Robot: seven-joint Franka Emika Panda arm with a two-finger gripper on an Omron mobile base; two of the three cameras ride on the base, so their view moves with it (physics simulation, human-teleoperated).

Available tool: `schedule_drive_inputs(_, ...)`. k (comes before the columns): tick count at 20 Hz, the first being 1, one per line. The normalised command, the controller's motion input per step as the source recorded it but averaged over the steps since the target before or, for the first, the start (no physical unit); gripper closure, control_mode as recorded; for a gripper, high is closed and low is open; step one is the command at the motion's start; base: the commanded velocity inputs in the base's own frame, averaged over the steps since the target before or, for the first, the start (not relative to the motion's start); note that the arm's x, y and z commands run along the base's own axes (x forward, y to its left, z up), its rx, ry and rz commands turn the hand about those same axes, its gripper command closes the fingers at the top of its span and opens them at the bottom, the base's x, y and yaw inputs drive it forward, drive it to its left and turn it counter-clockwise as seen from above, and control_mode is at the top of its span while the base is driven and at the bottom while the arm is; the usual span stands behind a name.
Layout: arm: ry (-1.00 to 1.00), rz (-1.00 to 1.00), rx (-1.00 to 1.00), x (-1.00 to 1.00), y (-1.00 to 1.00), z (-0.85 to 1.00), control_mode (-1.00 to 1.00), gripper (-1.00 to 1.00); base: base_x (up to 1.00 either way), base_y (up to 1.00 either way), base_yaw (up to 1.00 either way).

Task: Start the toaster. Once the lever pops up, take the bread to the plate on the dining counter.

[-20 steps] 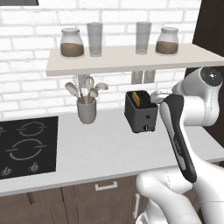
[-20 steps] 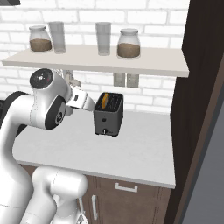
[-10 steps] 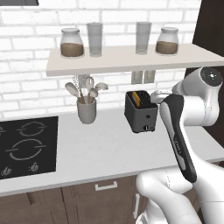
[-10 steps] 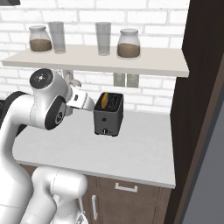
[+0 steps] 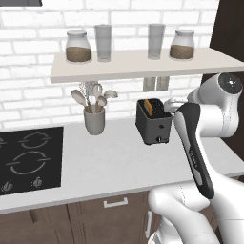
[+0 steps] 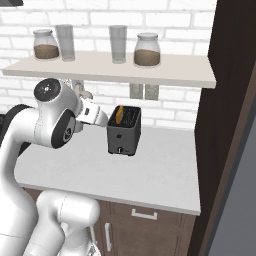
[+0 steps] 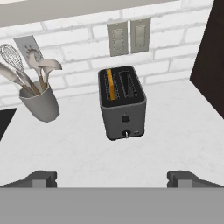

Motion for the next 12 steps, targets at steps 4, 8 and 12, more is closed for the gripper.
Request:
schedule_drive_inputs(4, 0.0, 0.0, 0.0, 0.0, 0.0, 0.0, -1.0, -1.0, 0.0, 0.0, 0.0)
schedule_drive_inputs(8, 0.0, 0.0, 0.0, 0.0, 0.0, 0.0, -1.0, -1.0, 0.0, 0.0, 0.0)
schedule_drive_inputs(12, 0.0, 0.0, 0.0, 0.0, 0.0, 0.0, -1.0, -1.0, 0.0, 0.0, 0.0)
